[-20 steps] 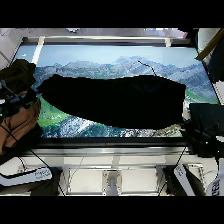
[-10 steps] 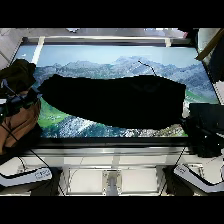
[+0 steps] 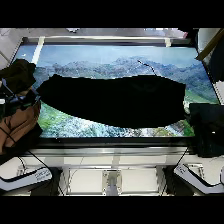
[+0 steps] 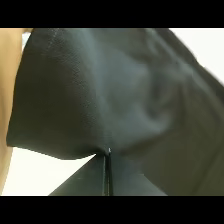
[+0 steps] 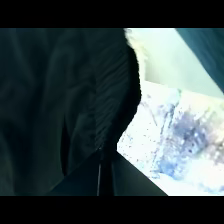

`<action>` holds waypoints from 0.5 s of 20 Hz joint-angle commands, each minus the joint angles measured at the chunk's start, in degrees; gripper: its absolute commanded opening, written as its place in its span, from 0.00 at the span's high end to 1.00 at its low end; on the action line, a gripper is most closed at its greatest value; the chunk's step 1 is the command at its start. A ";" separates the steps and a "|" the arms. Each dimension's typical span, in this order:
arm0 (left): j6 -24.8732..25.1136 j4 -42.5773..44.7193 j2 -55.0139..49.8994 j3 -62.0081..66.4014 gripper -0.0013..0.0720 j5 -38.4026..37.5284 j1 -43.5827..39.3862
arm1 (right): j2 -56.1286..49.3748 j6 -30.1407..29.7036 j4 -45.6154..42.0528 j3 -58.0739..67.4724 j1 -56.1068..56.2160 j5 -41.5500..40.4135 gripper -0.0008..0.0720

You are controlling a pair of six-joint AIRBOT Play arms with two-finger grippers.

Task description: Fold the clothes and pants, and hang the long-sleeved shirts on hangers.

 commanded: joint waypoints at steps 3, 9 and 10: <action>-16.52 29.77 13.73 -3.78 0.98 -11.85 0.11 | 10.03 6.49 -23.19 9.53 -10.88 14.21 0.96; -18.69 30.77 31.06 -22.93 0.98 -13.44 0.24 | 13.00 3.08 -31.19 7.85 -17.70 16.98 0.96; -19.34 30.77 32.37 -25.07 0.98 -12.98 0.24 | 13.00 3.02 -31.34 6.99 -17.70 16.96 0.96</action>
